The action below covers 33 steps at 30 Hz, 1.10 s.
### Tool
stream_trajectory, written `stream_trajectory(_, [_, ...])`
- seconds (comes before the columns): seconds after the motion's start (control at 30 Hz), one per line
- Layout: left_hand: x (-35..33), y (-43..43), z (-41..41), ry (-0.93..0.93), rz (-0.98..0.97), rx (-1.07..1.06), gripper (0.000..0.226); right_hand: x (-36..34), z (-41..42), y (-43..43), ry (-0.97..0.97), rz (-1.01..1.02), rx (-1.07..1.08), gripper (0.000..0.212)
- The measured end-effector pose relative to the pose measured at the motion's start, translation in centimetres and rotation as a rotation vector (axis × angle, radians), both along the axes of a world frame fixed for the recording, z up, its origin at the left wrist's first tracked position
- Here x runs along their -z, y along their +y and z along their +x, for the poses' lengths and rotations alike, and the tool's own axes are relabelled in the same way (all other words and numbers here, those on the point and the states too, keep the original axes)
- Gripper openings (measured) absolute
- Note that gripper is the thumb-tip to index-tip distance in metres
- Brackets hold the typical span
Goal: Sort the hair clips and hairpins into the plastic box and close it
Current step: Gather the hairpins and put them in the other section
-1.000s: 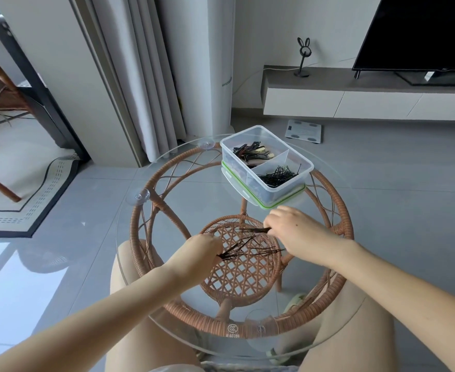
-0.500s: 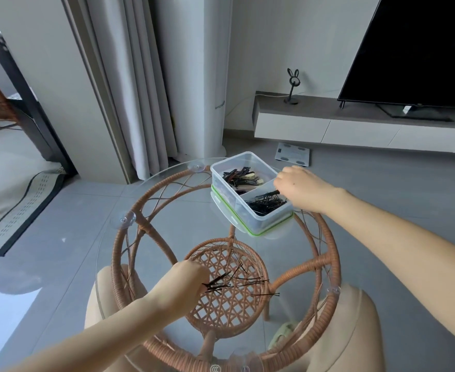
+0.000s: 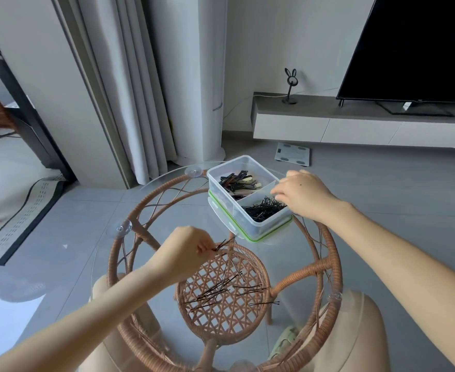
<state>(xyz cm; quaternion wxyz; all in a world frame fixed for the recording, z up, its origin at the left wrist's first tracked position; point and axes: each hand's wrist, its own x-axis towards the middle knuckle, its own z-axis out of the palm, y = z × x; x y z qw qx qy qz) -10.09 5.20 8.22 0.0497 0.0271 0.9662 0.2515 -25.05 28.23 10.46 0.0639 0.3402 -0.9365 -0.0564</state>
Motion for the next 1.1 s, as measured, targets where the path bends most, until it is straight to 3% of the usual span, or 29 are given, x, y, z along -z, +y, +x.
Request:
stream_trajectory(0.2, [-3.2, 4.1, -6.7, 0.104, -0.032, 0.062, 0.013, 0.5, 4.2, 3.4, 0.031, -0.233, 0.034, 0.02])
stream_trajectory(0.37, [-2.6, 8.5, -13.1, 0.082, -0.213, 0.106, 0.015, 1.7, 6.5, 4.8, -0.004, -0.245, 0.056, 0.017])
stream_trajectory(0.5, [-0.8, 9.8, -15.0, -0.009, -0.351, 0.126, 0.028, 3.1, 7.7, 5.0, -0.098, -0.23, 0.018, 0.019])
stream_trajectory(0.57, [-0.4, 9.9, -15.3, -0.029, -0.393, 0.149, 0.024, 3.5, 8.0, 4.8, -0.139, -0.211, 0.0, 0.021])
stream_trajectory(0.67, [-1.0, 9.4, -14.6, -0.011, -0.389, 0.179, 0.027, 3.9, 8.5, 4.3, -0.175, -0.179, 0.01, 0.022])
stream_trajectory(0.77, [-2.6, 8.0, -12.5, 0.047, -0.266, 0.122, 0.035, 4.3, 9.4, 3.3, -0.251, -0.219, 0.01, 0.03])
stream_trajectory(0.87, [-3.0, 6.0, -8.5, 0.13, -0.174, 0.061, 0.037, 5.5, 10.8, 1.9, -0.389, -0.153, -0.008, 0.061])
stream_trajectory(0.97, [-0.9, 3.3, -2.9, 0.033, -0.168, 0.085, 0.035, 7.0, 12.2, 0.6, -0.393, -0.015, -0.032, 0.082])
stream_trajectory(1.1, [3.8, 0.9, 2.6, -0.148, -0.257, 0.106, 0.048, 7.8, 12.8, -0.7, -0.532, -0.185, 0.004, 0.064])
